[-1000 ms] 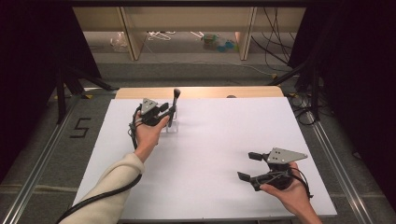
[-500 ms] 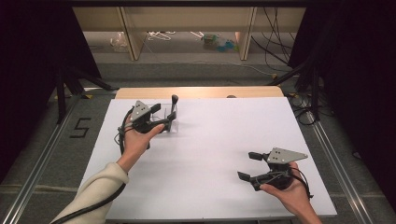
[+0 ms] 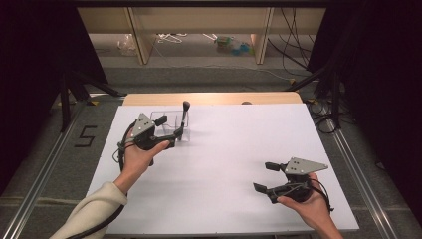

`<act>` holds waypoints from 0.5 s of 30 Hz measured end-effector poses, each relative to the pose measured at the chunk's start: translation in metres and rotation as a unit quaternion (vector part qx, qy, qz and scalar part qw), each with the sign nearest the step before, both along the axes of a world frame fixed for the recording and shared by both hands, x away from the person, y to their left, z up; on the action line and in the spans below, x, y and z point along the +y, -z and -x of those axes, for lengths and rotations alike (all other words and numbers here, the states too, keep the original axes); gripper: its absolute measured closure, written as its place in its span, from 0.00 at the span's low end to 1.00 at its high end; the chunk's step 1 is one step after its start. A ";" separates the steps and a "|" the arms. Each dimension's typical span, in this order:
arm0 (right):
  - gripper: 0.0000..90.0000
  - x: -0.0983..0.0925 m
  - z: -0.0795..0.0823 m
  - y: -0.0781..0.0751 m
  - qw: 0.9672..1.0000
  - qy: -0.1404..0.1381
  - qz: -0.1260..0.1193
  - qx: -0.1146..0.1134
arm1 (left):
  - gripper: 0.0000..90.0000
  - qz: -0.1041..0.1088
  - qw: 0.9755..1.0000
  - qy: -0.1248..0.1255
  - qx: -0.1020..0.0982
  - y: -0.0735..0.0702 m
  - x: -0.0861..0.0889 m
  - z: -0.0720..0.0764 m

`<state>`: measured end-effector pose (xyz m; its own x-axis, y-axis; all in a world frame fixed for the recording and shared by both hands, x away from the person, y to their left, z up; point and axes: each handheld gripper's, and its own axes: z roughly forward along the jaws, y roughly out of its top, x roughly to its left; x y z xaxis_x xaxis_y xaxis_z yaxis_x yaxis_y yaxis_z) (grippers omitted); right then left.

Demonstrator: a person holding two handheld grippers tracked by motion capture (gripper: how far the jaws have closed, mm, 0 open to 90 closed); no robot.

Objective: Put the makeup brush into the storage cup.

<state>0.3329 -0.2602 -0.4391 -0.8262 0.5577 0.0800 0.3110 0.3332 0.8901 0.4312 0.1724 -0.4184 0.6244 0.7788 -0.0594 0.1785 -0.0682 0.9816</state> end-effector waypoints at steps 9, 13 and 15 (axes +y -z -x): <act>0.18 0.000 0.000 0.000 1.000 0.000 -0.001 0.000 | 0.25 -0.001 1.000 0.008 0.001 0.001 0.005 0.013; 0.18 0.000 0.000 0.000 1.000 0.000 -0.001 0.000 | 0.25 -0.006 1.000 0.012 0.001 0.004 0.009 0.020; 0.18 0.000 0.000 0.000 1.000 0.000 -0.001 0.000 | 0.25 -0.006 1.000 0.013 0.002 0.005 0.010 0.024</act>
<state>0.3328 -0.2599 -0.4390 -0.8258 0.5582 0.0804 0.3110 0.3317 0.8906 0.4070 0.1825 -0.4237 0.6440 0.7632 -0.0519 0.1801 -0.0853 0.9799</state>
